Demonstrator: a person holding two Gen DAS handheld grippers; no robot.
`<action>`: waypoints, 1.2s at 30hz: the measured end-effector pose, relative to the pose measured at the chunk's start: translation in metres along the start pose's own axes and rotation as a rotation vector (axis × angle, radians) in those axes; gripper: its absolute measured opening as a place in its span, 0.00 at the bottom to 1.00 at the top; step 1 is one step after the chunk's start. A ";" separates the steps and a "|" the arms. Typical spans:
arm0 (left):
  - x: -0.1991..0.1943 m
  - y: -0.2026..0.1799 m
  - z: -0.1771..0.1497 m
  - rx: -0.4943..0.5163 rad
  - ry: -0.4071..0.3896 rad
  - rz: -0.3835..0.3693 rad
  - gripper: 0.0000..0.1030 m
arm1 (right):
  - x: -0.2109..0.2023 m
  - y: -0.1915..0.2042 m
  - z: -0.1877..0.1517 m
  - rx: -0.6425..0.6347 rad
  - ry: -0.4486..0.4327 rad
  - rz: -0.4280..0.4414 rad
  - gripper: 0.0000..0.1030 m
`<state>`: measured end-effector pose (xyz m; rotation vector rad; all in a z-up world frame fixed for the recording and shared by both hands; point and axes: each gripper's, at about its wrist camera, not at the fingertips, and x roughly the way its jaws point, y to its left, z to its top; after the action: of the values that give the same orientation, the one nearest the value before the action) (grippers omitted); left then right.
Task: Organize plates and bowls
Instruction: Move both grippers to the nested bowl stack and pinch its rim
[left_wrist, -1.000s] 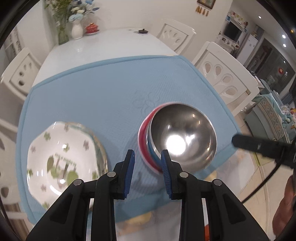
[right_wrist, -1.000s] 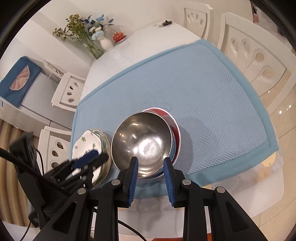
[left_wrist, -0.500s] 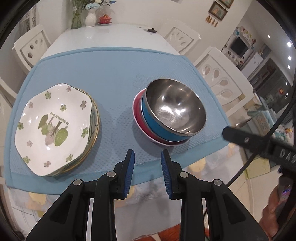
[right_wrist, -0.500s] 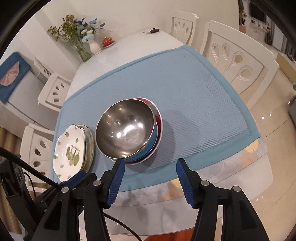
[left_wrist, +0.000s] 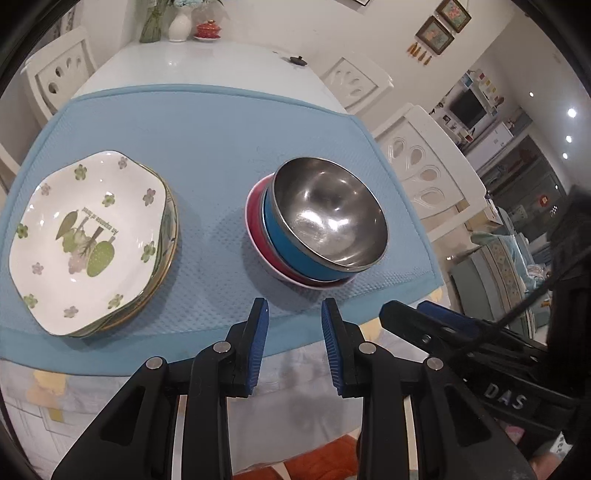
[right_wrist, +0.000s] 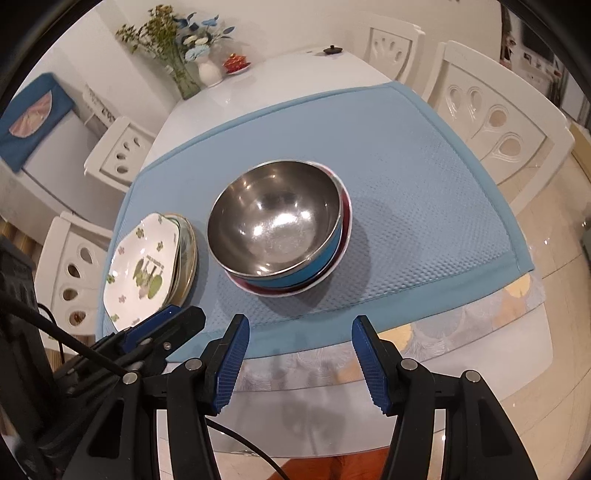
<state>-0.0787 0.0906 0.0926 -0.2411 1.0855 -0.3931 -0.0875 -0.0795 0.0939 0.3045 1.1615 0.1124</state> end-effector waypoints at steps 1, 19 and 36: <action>-0.002 0.001 -0.001 0.005 -0.005 0.013 0.35 | 0.002 -0.002 0.000 0.007 0.005 0.007 0.54; -0.008 0.012 0.001 -0.048 -0.038 0.061 0.46 | -0.002 -0.013 0.028 0.014 -0.028 0.017 0.54; -0.002 0.021 0.001 -0.072 -0.019 0.056 0.46 | 0.010 -0.002 0.027 0.001 -0.015 -0.011 0.54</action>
<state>-0.0747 0.1101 0.0871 -0.2775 1.0863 -0.3014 -0.0593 -0.0838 0.0938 0.2991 1.1485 0.0993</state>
